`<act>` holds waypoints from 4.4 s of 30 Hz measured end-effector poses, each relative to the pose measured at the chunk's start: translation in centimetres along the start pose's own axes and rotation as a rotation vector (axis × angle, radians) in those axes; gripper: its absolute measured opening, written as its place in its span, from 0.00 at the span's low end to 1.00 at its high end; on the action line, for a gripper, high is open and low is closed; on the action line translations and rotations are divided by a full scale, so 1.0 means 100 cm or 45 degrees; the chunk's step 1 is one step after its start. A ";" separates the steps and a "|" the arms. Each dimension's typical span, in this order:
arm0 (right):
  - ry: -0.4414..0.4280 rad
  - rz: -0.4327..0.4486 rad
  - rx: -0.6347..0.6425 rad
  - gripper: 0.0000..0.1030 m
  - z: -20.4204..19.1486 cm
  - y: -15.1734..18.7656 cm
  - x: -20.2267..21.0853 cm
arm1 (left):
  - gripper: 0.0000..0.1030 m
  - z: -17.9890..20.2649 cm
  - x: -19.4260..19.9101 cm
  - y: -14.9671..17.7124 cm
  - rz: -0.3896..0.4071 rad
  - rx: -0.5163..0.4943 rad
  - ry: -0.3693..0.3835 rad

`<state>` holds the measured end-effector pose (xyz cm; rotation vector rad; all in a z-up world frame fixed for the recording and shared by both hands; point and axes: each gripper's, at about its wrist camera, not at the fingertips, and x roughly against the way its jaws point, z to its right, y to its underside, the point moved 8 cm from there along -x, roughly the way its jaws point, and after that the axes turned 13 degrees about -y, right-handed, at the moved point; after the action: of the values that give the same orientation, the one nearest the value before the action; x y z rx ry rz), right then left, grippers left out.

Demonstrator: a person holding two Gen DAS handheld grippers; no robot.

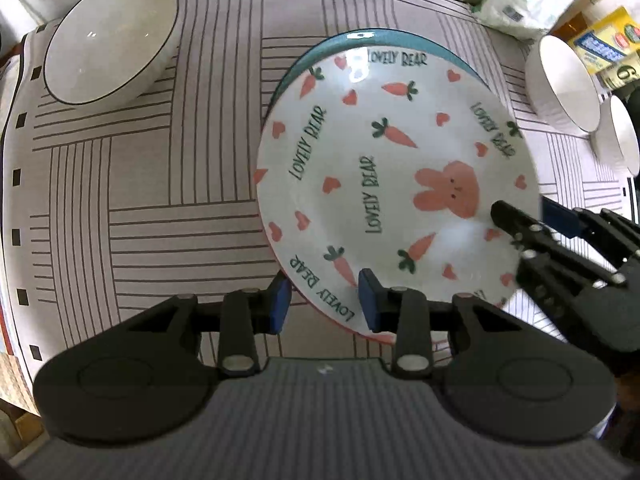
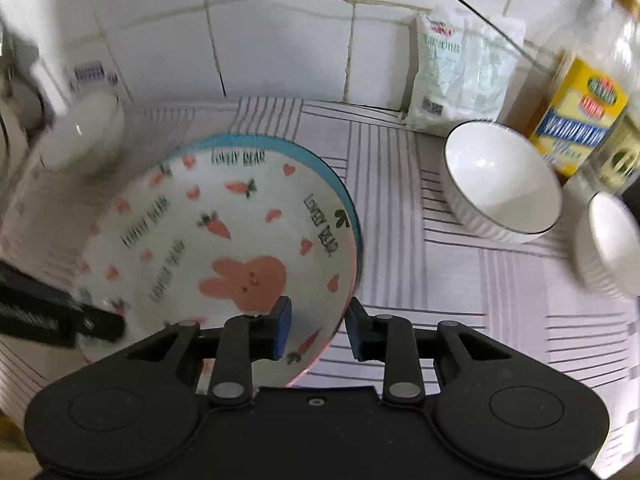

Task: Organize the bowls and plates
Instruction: 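Carry the bunny plate onto the egg plate stack and open right tool, then move the right tool toward the white bowls by the bottles, then grasp a white bowl rim with the right tool while the left tool approaches it, then lift the white bowl with both tools gripping its rim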

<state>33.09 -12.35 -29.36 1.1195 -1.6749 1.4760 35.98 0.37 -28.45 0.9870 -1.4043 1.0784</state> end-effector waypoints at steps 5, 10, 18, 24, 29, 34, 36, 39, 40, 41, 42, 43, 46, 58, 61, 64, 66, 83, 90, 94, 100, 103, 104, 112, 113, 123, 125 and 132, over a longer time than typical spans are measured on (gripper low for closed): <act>-0.035 0.066 -0.046 0.30 0.004 0.005 0.001 | 0.31 0.002 0.002 0.005 0.049 -0.014 -0.050; -0.083 0.147 -0.057 0.30 0.003 0.012 0.016 | 0.30 0.009 0.017 0.011 0.068 -0.059 -0.061; -0.154 0.361 -0.051 0.32 0.004 0.014 0.087 | 0.40 0.027 0.093 0.026 0.206 -0.184 -0.041; -0.172 0.443 -0.072 0.41 0.014 0.017 0.138 | 0.48 0.048 0.136 0.039 0.302 -0.287 -0.062; -0.129 0.478 -0.059 0.51 0.026 0.028 0.174 | 0.54 0.065 0.159 0.048 0.359 -0.356 -0.075; -0.093 0.504 -0.020 0.67 0.035 0.039 0.209 | 0.62 0.079 0.179 0.057 0.420 -0.398 -0.086; -0.072 0.518 -0.015 0.71 0.039 0.044 0.221 | 0.65 0.085 0.184 0.059 0.434 -0.419 -0.082; -0.057 0.498 -0.019 0.83 0.046 0.052 0.231 | 0.67 0.093 0.189 0.062 0.449 -0.442 -0.083; -0.068 0.476 -0.024 0.85 0.048 0.055 0.232 | 0.67 0.096 0.190 0.062 0.451 -0.451 -0.085; -0.072 0.467 -0.026 0.85 0.050 0.057 0.233 | 0.67 0.100 0.192 0.063 0.452 -0.462 -0.087; -0.073 0.468 -0.024 0.85 0.052 0.059 0.235 | 0.67 0.103 0.192 0.063 0.454 -0.469 -0.090; -0.067 0.476 -0.026 0.85 0.056 0.061 0.238 | 0.67 0.108 0.193 0.063 0.458 -0.483 -0.092; -0.044 0.476 -0.035 0.86 0.069 0.067 0.242 | 0.68 0.121 0.194 0.063 0.456 -0.508 -0.097; 0.016 0.543 0.021 0.96 0.146 0.073 0.251 | 0.90 0.195 0.195 0.045 0.462 -0.490 -0.102; 0.004 0.537 0.059 0.98 0.166 0.072 0.242 | 0.92 0.213 0.192 0.033 0.455 -0.456 -0.107; -0.016 0.528 0.074 0.98 0.186 0.071 0.224 | 0.92 0.230 0.182 0.019 0.430 -0.410 -0.110; -0.016 0.529 0.075 0.98 0.200 0.071 0.209 | 0.92 0.240 0.172 0.011 0.410 -0.386 -0.105; -0.069 0.519 0.038 0.98 0.279 0.068 0.056 | 0.85 0.334 0.075 -0.061 0.410 -0.093 0.126; -0.020 0.566 0.053 0.98 0.288 0.049 0.036 | 0.73 0.362 0.035 -0.088 0.460 -0.048 0.160; -0.015 0.589 0.067 0.99 0.295 0.041 0.033 | 0.67 0.371 0.017 -0.099 0.427 -0.039 0.137; -0.026 0.592 0.126 0.98 0.296 0.041 0.028 | 0.29 0.373 0.000 -0.102 0.388 -0.043 0.118; -0.025 0.585 0.133 0.98 0.295 0.040 0.028 | 0.20 0.374 0.001 -0.103 0.397 -0.050 0.115; -0.024 0.582 0.133 0.98 0.294 0.041 0.029 | 0.19 0.375 0.001 -0.103 0.393 -0.057 0.108; -0.030 0.574 0.127 0.98 0.287 0.050 0.035 | 0.19 0.369 0.013 -0.088 0.353 -0.112 0.116; -0.030 0.573 0.127 0.98 0.285 0.052 0.037 | 0.19 0.368 0.015 -0.085 0.349 -0.120 0.114; -0.044 0.595 0.170 0.98 0.237 0.074 0.069 | 0.19 0.328 0.048 -0.042 0.345 -0.156 0.087; -0.054 0.593 0.203 0.98 0.225 0.078 0.074 | 0.19 0.317 0.053 -0.035 0.336 -0.140 0.092; -0.194 0.517 0.329 0.98 0.190 0.086 0.064 | 0.19 0.266 0.046 -0.004 0.280 -0.050 0.108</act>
<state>23.98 -32.10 -30.83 1.0892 -1.9416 1.9474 29.27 -25.46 -24.67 0.7622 -1.4833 1.2340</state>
